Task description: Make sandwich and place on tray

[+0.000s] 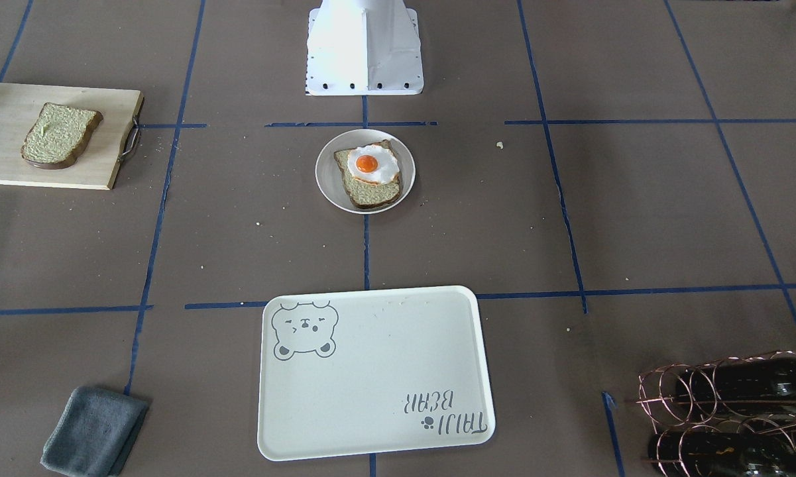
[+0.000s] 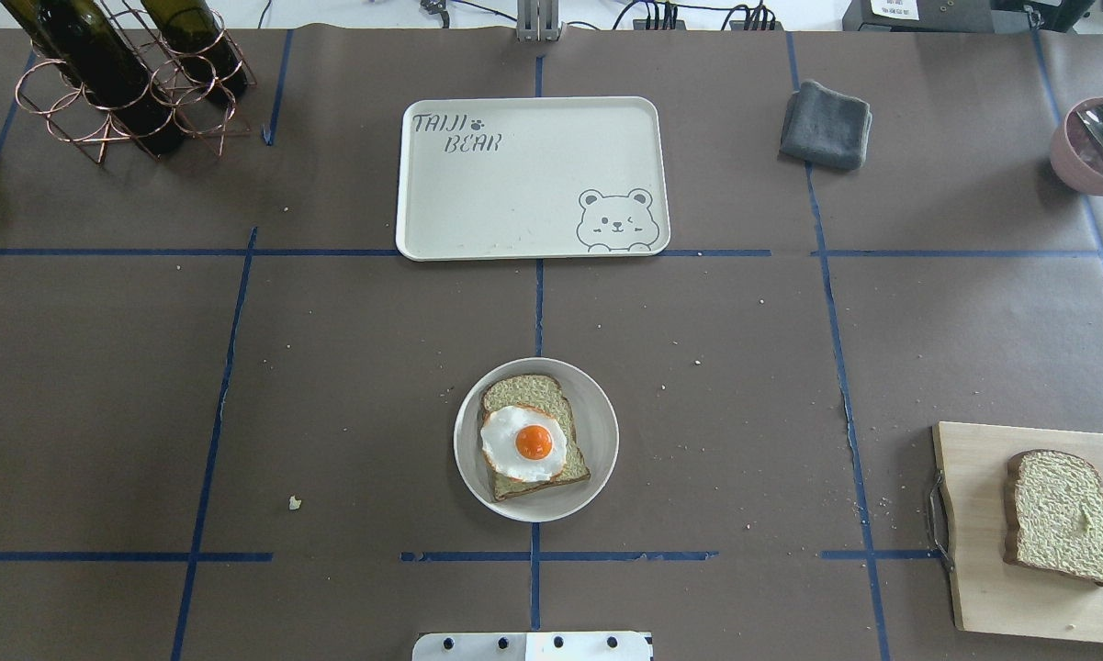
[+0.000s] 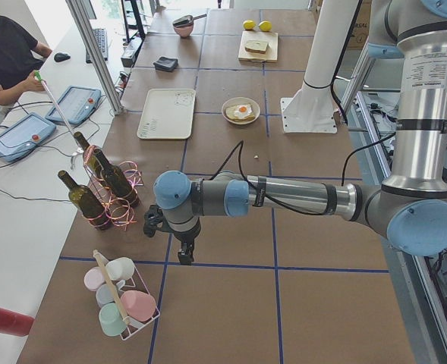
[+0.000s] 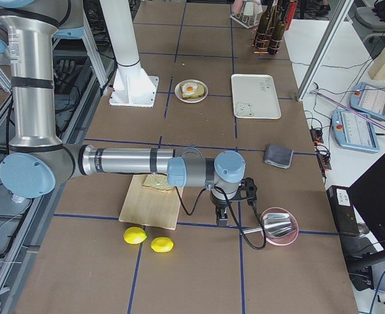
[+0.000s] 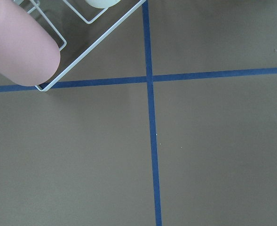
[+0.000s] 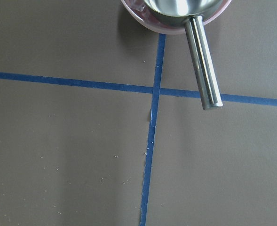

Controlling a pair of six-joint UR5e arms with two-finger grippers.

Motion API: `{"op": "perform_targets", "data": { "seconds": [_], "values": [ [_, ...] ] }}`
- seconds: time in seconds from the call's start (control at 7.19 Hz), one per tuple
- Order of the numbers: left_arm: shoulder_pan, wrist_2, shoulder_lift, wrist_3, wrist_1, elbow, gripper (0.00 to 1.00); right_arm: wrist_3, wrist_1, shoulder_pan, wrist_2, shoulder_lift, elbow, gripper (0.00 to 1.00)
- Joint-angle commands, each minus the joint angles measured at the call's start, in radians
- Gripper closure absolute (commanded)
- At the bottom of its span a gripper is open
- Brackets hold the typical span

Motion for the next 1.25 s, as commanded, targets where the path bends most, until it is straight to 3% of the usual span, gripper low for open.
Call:
{"op": "perform_targets", "data": {
  "seconds": [0.0, 0.56, 0.83, 0.97, 1.11],
  "values": [
    [-0.001, 0.000, -0.001, 0.002, -0.001, 0.000, 0.00, 0.001, 0.000, 0.000, 0.000, 0.000, 0.002, 0.00],
    [0.008, -0.005, -0.073, -0.002, -0.081, -0.006, 0.00, 0.005, 0.000, 0.000, 0.002, 0.003, 0.027, 0.00],
    [0.057, -0.008, -0.093, -0.005, -0.289, -0.005, 0.00, 0.045, 0.002, -0.018, 0.003, 0.087, 0.025, 0.00],
    [0.061, -0.002, -0.093, 0.000, -0.313, -0.008, 0.00, 0.080, 0.002, -0.040, 0.011, 0.089, 0.035, 0.00],
    [0.076, -0.008, -0.100, -0.009, -0.324, 0.000, 0.00, 0.086, 0.021, -0.047, 0.073, 0.079, 0.028, 0.00]
  ]
}}
